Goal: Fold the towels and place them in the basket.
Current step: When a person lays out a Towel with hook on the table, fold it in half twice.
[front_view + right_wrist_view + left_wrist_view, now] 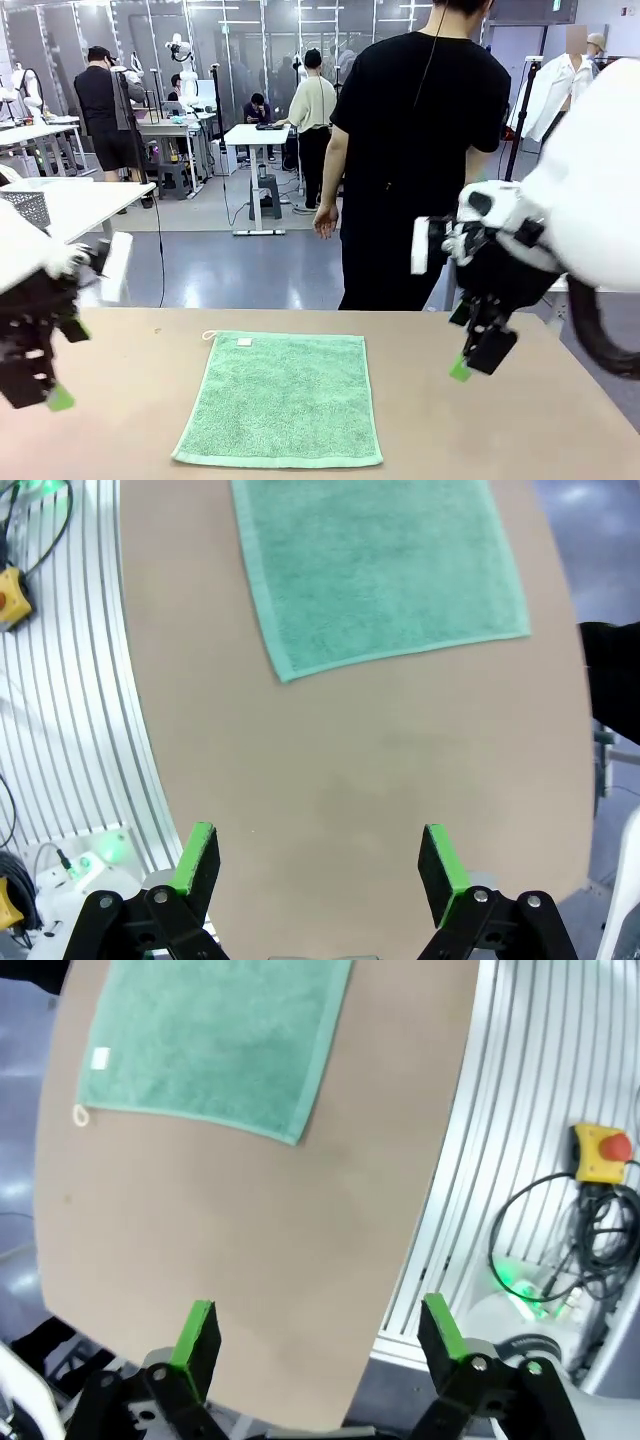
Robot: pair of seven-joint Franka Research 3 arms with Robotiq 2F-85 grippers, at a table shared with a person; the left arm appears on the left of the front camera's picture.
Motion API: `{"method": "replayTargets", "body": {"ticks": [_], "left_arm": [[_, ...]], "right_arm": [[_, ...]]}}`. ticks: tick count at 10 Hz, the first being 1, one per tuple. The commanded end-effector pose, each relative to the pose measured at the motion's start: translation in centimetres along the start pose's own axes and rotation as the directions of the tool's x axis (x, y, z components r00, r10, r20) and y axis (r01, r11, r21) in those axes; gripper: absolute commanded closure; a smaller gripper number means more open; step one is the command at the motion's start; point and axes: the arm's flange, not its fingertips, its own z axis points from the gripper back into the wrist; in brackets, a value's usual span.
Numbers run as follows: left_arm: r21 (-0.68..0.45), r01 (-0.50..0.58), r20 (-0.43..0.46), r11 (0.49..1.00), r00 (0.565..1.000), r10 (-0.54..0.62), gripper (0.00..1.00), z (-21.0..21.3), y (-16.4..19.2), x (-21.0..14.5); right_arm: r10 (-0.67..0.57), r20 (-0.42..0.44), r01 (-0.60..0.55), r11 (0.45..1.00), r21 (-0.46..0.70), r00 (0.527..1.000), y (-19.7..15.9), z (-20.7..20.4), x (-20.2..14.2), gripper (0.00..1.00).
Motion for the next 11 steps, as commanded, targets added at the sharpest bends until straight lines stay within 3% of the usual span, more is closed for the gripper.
{"method": "replayTargets", "body": {"ticks": [1,6,11], "left_arm": [[-0.017,0.073,-0.014,0.997,0.997,-0.073,0.00,-5.6,-0.3,0.0],[-0.039,0.252,0.007,0.967,0.968,-0.251,0.00,-13.0,-0.7,1.2],[-0.093,0.198,-0.022,0.976,0.979,-0.201,0.00,-19.1,-0.9,1.8]], "right_arm": [[0.078,-0.031,-0.077,0.997,0.023,0.996,1.3,-5.0,1.6,0.00],[0.284,-0.020,-0.281,0.956,0.082,0.959,2.5,-12.2,4.2,0.00],[0.333,-0.060,-0.326,0.940,0.103,0.941,2.5,-17.7,5.2,0.00]]}}
